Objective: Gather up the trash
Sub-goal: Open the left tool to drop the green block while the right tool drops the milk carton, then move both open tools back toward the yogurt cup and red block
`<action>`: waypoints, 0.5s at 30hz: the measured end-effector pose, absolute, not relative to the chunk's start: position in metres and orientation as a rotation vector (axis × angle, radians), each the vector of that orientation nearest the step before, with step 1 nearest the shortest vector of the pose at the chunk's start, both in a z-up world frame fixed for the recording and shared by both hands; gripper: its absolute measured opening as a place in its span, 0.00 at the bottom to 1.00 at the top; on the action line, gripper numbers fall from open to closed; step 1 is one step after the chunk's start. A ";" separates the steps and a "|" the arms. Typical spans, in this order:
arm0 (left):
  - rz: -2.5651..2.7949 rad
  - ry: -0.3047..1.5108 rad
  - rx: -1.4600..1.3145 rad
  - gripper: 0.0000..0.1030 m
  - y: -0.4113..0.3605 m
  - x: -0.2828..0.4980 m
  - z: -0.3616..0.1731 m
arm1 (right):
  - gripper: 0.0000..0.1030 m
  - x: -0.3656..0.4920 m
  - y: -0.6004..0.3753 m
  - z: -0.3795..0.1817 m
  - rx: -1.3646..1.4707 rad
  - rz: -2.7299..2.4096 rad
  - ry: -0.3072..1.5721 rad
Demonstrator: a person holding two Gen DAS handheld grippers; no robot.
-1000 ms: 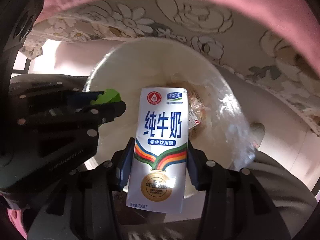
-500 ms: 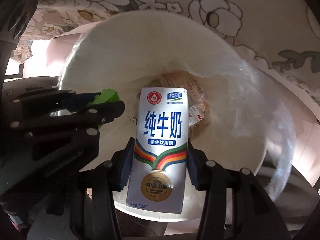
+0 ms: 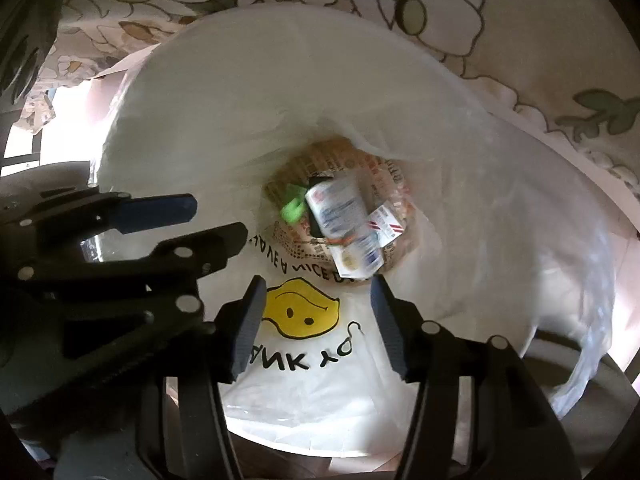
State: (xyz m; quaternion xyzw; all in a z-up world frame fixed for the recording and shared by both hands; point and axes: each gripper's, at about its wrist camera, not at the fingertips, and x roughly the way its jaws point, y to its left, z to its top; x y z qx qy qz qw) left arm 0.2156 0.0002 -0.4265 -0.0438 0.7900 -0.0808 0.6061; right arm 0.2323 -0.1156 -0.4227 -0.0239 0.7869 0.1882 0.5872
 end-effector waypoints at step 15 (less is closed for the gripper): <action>-0.225 1.744 -0.086 0.41 0.008 0.203 -0.381 | 0.54 0.217 -0.113 -0.373 -0.067 0.493 1.794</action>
